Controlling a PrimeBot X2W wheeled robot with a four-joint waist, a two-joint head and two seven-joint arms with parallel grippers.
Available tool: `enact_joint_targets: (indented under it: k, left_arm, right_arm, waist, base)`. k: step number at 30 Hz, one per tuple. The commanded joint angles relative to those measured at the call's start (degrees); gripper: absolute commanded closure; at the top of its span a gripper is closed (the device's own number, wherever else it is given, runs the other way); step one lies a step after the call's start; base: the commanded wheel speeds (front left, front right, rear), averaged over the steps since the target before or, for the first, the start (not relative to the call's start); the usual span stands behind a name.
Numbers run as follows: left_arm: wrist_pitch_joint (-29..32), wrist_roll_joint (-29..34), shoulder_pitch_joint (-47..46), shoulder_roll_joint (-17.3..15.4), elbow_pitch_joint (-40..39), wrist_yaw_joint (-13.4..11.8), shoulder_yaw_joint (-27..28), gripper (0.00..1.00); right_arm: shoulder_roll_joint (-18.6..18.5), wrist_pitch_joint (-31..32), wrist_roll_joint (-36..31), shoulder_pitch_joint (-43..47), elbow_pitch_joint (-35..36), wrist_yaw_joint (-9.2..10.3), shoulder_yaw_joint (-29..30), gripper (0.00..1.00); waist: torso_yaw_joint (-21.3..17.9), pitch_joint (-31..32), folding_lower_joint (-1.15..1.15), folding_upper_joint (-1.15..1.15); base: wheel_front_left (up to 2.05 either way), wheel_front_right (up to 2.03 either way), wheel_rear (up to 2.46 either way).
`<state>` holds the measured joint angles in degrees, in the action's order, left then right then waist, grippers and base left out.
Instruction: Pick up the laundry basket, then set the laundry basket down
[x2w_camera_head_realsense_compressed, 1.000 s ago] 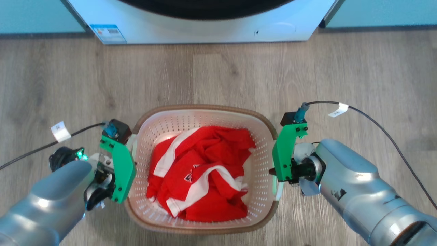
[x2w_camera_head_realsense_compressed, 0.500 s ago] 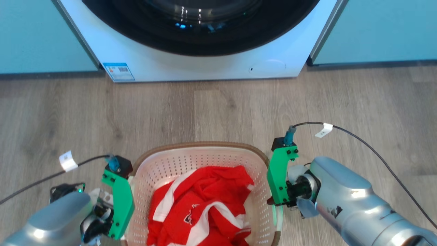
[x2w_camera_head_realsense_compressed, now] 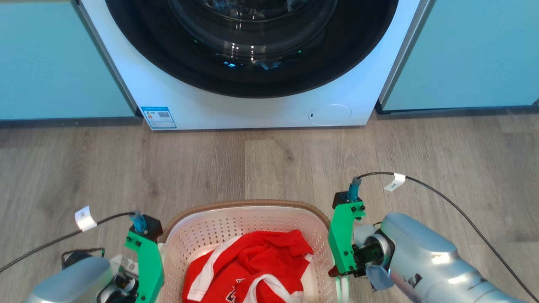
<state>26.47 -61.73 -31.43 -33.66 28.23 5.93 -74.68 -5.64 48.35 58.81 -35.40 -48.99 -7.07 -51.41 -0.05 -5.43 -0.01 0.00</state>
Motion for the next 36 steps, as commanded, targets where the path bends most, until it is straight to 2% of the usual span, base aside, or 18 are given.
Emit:
enact_joint_targets:
  k: [1,36]
  left_arm:
    - [-0.84,-0.39,-2.06,0.61,-4.06,1.56,1.33,1.00]
    - [-1.44,-1.60,-2.65,1.48,-2.54,1.56,1.33,1.00]
  right_arm:
    - [2.56,-0.05,-0.54,-1.01,3.82,-0.42,0.19,1.00]
    - [2.41,4.38,-6.88,2.39,8.35,-0.42,7.04,1.00]
  waist:
    - [0.19,0.31,0.01,0.00]
    - [0.75,2.09,0.01,0.00]
  base:
    - [0.00,0.00,0.00]
    - [0.00,0.00,0.00]
